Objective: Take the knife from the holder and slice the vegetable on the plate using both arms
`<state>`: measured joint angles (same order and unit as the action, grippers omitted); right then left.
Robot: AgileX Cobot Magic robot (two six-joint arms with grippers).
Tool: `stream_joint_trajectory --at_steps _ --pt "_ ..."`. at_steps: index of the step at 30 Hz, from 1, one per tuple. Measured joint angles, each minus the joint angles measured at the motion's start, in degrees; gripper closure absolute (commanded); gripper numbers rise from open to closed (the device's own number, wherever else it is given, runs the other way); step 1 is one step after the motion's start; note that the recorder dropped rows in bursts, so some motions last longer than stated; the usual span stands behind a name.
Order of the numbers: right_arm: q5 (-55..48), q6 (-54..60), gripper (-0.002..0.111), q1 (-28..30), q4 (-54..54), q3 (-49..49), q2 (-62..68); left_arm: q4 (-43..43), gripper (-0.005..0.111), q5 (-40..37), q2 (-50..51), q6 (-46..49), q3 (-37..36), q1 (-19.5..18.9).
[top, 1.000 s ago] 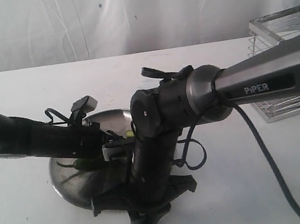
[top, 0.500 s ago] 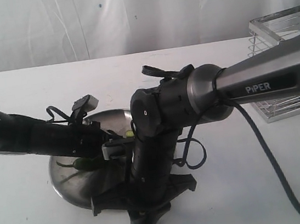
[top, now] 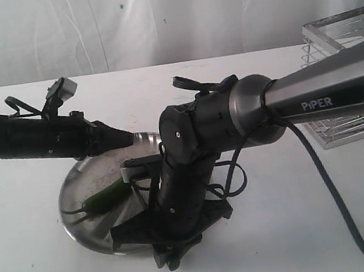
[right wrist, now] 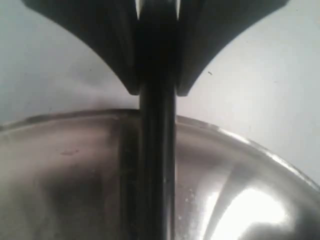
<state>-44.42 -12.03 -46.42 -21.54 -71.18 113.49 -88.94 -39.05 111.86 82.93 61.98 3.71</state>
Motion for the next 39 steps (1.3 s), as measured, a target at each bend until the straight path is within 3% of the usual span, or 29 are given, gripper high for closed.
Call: stream_joint_trajectory --at_steps 2,8,13,26,39 --pt "0.0 0.0 0.108 0.0 0.0 0.0 0.0 0.8 0.107 -1.9 0.0 0.0 -0.6 -0.3" --pt "0.3 0.0 0.108 0.0 0.0 0.0 0.0 0.5 0.107 8.1 0.0 4.0 -5.1 -0.3" --pt "-1.8 -0.7 0.108 0.0 0.0 0.0 -0.1 -1.7 0.107 8.6 1.6 5.3 -5.3 -0.3" --pt "-3.4 -0.8 0.108 0.1 2.4 0.0 -3.7 -2.2 0.107 -2.1 -3.7 5.1 -5.4 -0.3" --pt "-1.5 -0.8 0.108 0.1 4.5 0.0 -4.4 1.8 0.107 -1.8 -3.4 3.5 -5.4 -0.3"
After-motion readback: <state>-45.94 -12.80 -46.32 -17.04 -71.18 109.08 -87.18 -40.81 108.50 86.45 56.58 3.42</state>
